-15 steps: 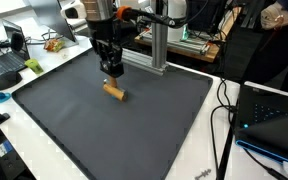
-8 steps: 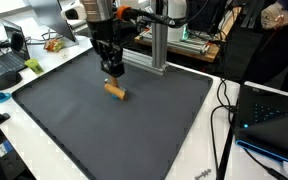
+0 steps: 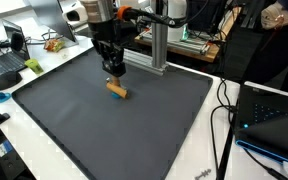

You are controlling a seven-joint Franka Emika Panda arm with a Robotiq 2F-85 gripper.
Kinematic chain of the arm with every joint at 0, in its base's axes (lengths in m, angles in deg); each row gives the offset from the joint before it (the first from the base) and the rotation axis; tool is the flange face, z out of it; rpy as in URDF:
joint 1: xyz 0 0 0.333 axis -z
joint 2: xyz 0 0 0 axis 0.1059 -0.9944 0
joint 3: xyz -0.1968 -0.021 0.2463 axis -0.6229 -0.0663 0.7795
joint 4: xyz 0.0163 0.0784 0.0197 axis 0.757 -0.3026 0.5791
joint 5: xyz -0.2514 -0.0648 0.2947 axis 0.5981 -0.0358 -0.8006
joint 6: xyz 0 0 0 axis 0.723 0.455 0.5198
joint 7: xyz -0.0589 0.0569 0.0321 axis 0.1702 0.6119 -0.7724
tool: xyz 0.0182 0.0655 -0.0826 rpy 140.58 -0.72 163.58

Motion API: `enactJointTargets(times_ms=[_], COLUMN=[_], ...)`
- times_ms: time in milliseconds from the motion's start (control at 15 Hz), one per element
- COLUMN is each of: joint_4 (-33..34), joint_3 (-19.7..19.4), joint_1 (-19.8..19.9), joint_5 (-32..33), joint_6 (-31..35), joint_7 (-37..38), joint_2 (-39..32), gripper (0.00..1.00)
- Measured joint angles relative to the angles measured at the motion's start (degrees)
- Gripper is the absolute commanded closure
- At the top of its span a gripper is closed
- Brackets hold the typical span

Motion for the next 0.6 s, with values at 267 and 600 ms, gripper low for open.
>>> enactJointTargets(times_ms=[267,600], joint_4=[-0.2,-0.4], joint_3=[0.0,-0.2], joint_1=[0.0,0.0], joint_5=[0.0,0.1], joint_6=[1.7,6.0], joint_7=[-0.2,-0.6], joint_2=[-0.1,-0.3], gripper=[0.78,0.78])
